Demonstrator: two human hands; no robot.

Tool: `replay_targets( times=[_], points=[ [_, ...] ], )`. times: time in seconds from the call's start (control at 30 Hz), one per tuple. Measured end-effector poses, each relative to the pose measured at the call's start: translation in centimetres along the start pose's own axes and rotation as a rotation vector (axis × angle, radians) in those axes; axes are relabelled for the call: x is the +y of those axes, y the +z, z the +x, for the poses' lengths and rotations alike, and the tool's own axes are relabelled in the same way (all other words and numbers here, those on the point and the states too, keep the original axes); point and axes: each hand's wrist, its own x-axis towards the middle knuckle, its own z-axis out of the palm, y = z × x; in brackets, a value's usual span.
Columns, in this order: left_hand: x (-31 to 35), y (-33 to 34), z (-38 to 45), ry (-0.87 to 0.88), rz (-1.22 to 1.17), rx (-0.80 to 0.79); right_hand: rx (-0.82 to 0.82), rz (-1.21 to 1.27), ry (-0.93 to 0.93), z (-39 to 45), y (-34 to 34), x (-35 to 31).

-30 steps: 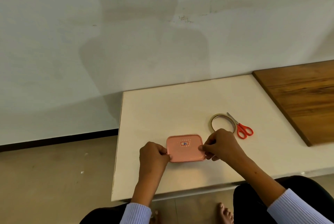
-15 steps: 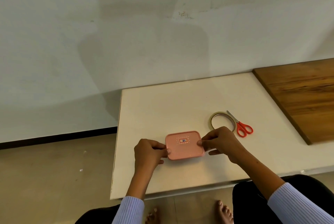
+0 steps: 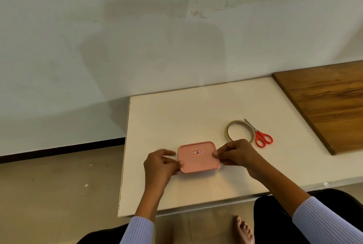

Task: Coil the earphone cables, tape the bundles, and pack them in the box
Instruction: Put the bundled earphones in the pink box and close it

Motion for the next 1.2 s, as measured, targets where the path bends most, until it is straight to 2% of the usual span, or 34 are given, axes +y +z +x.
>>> replay_targets(
  times=[0.1,0.2,0.37,0.57,0.73,0.9,1.2],
  points=[
    [0.1,0.5,-0.4,0.152,0.127,0.023,0.033,-0.023,-0.120,-0.2,0.4,0.4],
    [0.2,0.6,-0.3,0.182,0.167,0.012,0.016,0.005,-0.121,-0.1,0.5,0.3],
    [0.1,0.4,0.3,0.112,0.117,-0.014,0.017,0.086,-0.075,0.4,0.4,-0.2],
    [-0.3,0.8,1.5,0.001,-0.146,0.060,-0.016,0.166,-0.001,1.1,0.5,-0.5],
    [-0.2,1.1,1.8,-0.174,-0.384,-0.019,-0.053,0.247,0.136,1.6,0.2,-0.7],
    [-0.4,1.2,2.1,-0.203,-0.412,-0.016,-0.059,0.324,0.221,2.2,0.1,-0.4],
    [-0.6,1.5,2.1,-0.162,-0.386,0.045,-0.026,0.406,0.228,2.4,0.4,-0.3]
  ],
)
